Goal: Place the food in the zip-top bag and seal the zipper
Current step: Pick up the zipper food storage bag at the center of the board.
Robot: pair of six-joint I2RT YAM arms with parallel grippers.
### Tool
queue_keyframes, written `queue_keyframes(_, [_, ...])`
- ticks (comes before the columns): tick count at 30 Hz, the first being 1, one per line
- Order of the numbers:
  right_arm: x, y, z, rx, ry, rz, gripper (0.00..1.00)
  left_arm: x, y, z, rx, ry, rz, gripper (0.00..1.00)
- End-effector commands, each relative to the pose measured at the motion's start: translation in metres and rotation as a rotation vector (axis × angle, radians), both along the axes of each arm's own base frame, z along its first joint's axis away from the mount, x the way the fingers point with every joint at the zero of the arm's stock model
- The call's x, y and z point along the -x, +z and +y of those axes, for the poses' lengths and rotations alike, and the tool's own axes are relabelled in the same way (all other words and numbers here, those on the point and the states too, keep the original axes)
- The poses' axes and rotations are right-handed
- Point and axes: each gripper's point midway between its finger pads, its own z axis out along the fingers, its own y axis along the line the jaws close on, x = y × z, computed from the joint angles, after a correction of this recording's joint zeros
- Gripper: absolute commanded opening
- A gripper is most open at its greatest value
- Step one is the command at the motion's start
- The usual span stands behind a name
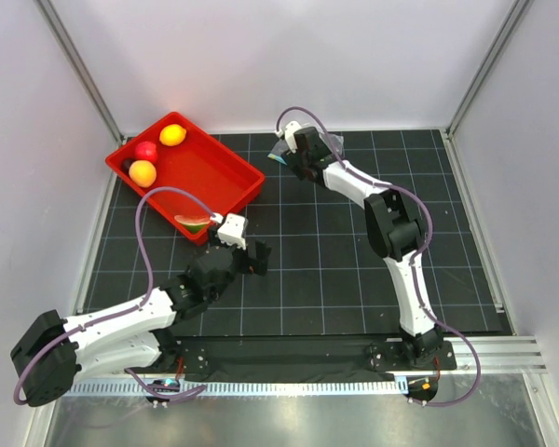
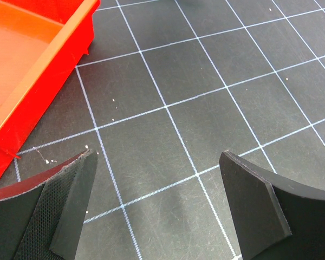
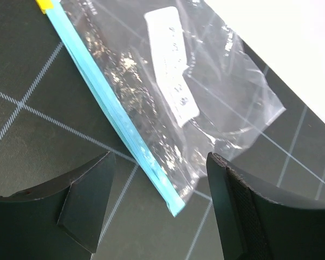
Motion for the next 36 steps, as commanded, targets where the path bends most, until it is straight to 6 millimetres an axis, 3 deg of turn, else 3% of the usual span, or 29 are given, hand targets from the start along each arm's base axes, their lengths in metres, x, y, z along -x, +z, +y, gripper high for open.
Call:
queue_keyframes(1, [-0.011,0.01,0.01,-0.006,0.045,-0.021,0.76,-0.005,0.027,-0.006,0.057,0.002,-0.046,1.0])
queue_keyframes(9, [-0.032,-0.016,0.005,-0.009,0.018,-0.013,0.71,-0.006,0.027,-0.006,0.045,0.005,-0.047,1.0])
queue_keyframes(12, [-0.041,-0.018,-0.003,-0.004,-0.027,-0.04,0.55,-0.007,0.027,-0.005,0.045,0.008,-0.049,1.0])
queue_keyframes(14, [-0.045,-0.017,-0.007,-0.009,-0.044,-0.052,0.38,-0.007,0.027,-0.004,0.042,0.01,-0.051,1.0])
queue_keyframes(15, [-0.046,-0.013,-0.007,-0.018,-0.051,-0.054,0.21,-0.007,0.027,-0.005,0.04,0.007,-0.05,1.0])
queue_keyframes(17, [-0.045,-0.006,-0.007,-0.031,-0.059,-0.059,0.01,-0.007,0.027,-0.006,0.036,0.001,-0.051,1.0])
queue_keyframes(18, [-0.041,-0.009,-0.008,-0.048,-0.069,-0.056,0.01,-0.007,0.026,-0.006,0.033,-0.001,-0.05,1.0])
queue_keyframes(19, [-0.04,0.009,-0.009,-0.073,-0.078,-0.085,0.01,-0.007,0.025,-0.007,0.029,-0.002,-0.045,1.0])
queue_keyframes(22, [-0.028,0.016,-0.009,-0.141,-0.101,-0.089,0.01,-0.007,0.025,-0.009,0.027,-0.009,-0.039,1.0])
queue_keyframes(23, [-0.023,0.037,-0.008,-0.177,-0.098,-0.107,0.01,-0.007,0.025,-0.01,0.027,-0.011,-0.039,1.0])
queue_keyframes(24, [-0.014,0.031,-0.008,-0.192,-0.101,-0.085,0.01,-0.007,0.025,-0.009,0.032,-0.005,-0.039,1.0])
queue_keyframes(25, [-0.009,0.037,-0.006,-0.23,-0.112,-0.082,0.01,-0.007,0.025,-0.008,0.035,0.003,-0.039,1.0])
queue_keyframes(26, [-0.003,0.055,-0.005,-0.26,-0.112,-0.1,0.01,-0.008,0.026,-0.005,0.039,0.016,-0.043,1.0])
queue_keyframes(28, [0.013,0.055,-0.003,-0.299,-0.138,-0.077,0.01,-0.007,0.027,-0.002,0.05,0.028,-0.046,1.0])
queue_keyframes(29, [0.02,0.069,-0.003,-0.326,-0.145,-0.089,0.01,-0.007,0.032,0.0,0.064,0.033,-0.055,1.0])
queue_keyframes(30, [0.031,0.062,0.0,-0.333,-0.151,-0.056,0.01,-0.006,0.032,0.001,0.069,0.038,-0.058,1.0])
queue_keyframes(34, [0.066,0.065,0.01,-0.428,-0.192,0.015,0.01,-0.007,0.033,0.006,0.096,0.07,-0.057,1.0])
queue_keyframes(35, [0.08,0.054,0.012,-0.459,-0.21,0.065,0.01,-0.007,0.034,0.007,0.11,0.079,-0.052,1.0])
queue_keyframes(36, [0.089,0.066,0.015,-0.497,-0.199,0.064,0.01,-0.007,0.035,0.007,0.115,0.085,-0.052,1.0])
